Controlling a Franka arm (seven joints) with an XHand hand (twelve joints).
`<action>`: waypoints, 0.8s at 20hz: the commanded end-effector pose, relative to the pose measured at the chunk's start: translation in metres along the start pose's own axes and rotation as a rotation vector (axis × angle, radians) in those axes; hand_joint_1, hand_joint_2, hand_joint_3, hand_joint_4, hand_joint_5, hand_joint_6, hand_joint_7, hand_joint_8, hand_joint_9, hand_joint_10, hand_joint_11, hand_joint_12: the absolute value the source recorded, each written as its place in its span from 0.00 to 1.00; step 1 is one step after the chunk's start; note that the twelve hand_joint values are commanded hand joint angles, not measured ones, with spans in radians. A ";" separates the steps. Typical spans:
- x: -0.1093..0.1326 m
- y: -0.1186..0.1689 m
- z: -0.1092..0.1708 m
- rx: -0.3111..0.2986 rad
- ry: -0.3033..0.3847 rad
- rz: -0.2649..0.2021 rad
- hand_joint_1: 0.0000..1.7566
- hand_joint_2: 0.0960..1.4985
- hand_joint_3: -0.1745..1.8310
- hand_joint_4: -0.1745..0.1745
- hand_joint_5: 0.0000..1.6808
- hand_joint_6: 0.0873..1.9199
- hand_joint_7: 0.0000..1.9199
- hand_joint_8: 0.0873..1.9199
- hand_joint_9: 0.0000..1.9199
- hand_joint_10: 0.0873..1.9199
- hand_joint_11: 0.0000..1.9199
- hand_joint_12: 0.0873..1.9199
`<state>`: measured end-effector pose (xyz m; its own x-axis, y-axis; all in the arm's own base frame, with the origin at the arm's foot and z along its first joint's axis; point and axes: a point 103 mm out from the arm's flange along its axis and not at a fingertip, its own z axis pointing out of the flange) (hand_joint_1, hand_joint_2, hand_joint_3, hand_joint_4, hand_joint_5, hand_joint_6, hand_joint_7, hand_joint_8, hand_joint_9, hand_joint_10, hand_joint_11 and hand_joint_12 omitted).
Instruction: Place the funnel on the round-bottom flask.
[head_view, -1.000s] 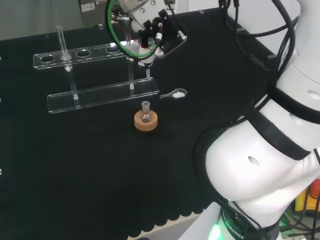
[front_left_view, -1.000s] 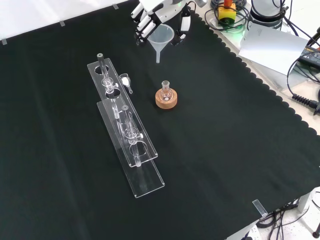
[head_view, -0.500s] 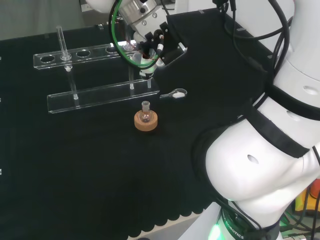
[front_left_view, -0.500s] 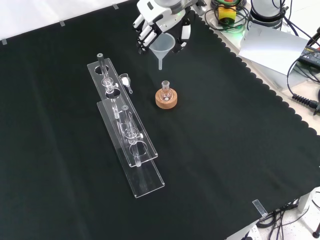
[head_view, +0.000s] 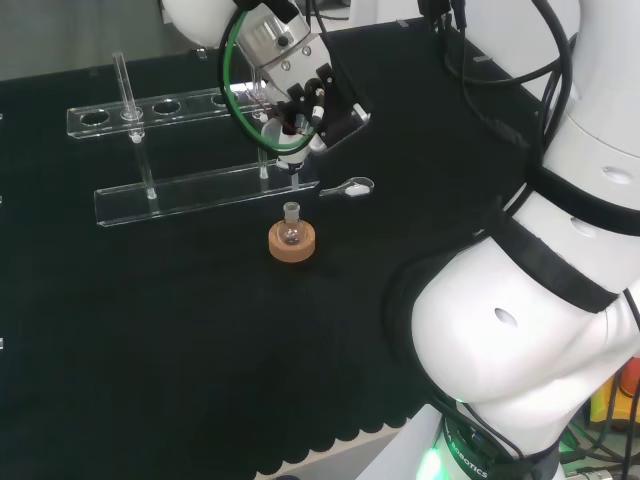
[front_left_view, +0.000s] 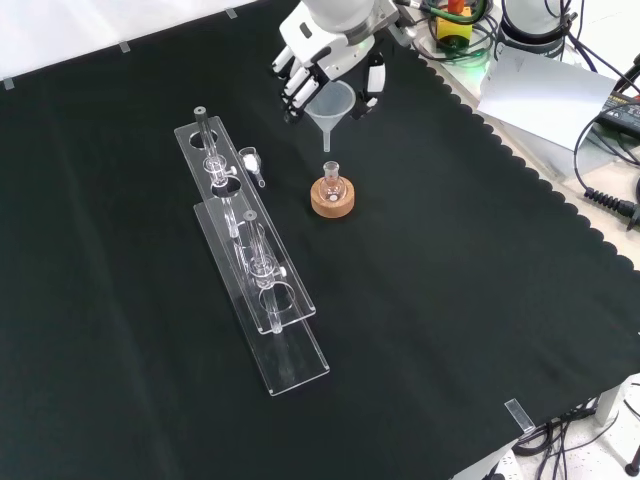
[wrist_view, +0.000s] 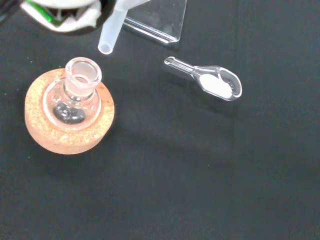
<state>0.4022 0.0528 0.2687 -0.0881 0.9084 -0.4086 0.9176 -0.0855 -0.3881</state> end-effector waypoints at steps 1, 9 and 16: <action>0.005 0.002 0.009 -0.003 0.001 -0.005 0.51 0.41 0.50 0.49 0.31 0.34 0.26 0.31 0.49 0.23 0.22 0.69; 0.010 0.004 0.013 -0.002 -0.004 -0.009 0.51 0.41 0.50 0.48 0.31 0.34 0.26 0.31 0.49 0.23 0.23 0.68; 0.011 0.005 0.015 0.003 -0.005 -0.012 0.51 0.41 0.50 0.47 0.31 0.34 0.26 0.31 0.49 0.23 0.23 0.68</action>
<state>0.3997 0.0569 0.2510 -0.0990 0.9077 -0.4078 0.9170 -0.0759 -0.3916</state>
